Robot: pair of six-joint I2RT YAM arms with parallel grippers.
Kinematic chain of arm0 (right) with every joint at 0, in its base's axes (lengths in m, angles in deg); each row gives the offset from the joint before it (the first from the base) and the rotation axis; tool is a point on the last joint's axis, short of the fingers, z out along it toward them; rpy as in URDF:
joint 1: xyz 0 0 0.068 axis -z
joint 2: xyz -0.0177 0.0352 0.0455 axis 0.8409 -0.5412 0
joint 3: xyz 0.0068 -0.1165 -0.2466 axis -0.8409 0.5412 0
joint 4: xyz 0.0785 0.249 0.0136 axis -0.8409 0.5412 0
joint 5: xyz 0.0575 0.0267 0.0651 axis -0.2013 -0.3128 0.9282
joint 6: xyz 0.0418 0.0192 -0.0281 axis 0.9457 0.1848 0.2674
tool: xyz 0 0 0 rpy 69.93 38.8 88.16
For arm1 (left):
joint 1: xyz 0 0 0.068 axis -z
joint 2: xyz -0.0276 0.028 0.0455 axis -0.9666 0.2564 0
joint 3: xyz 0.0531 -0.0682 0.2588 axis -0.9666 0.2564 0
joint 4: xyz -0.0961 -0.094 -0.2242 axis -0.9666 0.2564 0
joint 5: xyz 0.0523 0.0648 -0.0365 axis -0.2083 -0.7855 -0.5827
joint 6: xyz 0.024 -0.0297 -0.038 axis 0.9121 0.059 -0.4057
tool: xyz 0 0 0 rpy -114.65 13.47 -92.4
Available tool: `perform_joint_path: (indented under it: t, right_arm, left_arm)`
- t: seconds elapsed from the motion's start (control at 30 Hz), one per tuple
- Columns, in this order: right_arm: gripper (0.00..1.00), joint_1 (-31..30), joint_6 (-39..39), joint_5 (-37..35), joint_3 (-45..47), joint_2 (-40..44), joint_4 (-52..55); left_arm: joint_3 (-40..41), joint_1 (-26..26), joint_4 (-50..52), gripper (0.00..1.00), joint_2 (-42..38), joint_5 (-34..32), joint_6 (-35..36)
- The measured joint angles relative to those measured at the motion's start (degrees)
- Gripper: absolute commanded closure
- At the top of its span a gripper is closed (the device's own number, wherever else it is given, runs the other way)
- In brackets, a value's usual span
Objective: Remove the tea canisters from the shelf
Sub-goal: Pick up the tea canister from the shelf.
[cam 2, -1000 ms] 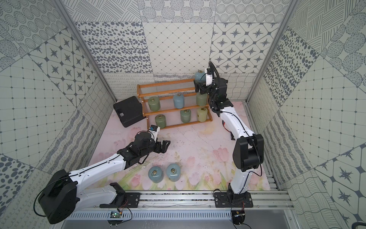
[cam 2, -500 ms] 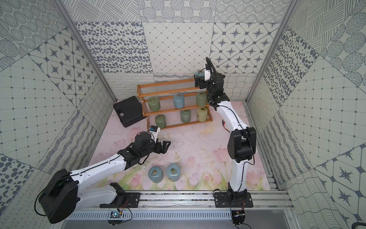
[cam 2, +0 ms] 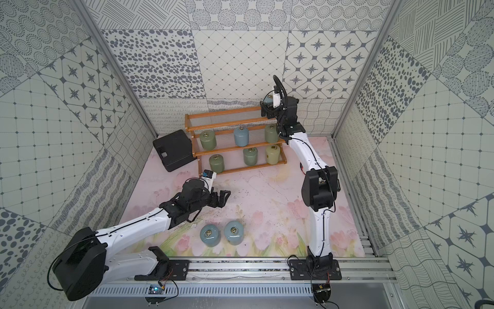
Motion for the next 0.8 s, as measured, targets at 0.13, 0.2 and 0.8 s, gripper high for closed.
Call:
perform_joint_path:
  t: [0.13,0.2,0.8]
  right_arm:
    - [0.08,0.0,-0.1,0.0,-1.6,-0.9,1.5]
    - [0.11,0.0,-0.1,0.0,-1.9,-1.0,1.7]
    - [0.24,0.0,-0.1,2.6,3.4,1.9,-2.1]
  left_arm:
    - [0.2,0.0,0.0,0.00,0.2,0.0,-0.2]
    - [0.2,0.0,0.0,0.00,0.5,0.0,-0.2]
    - [0.0,0.0,0.0,0.00,1.1,0.0,-0.4]
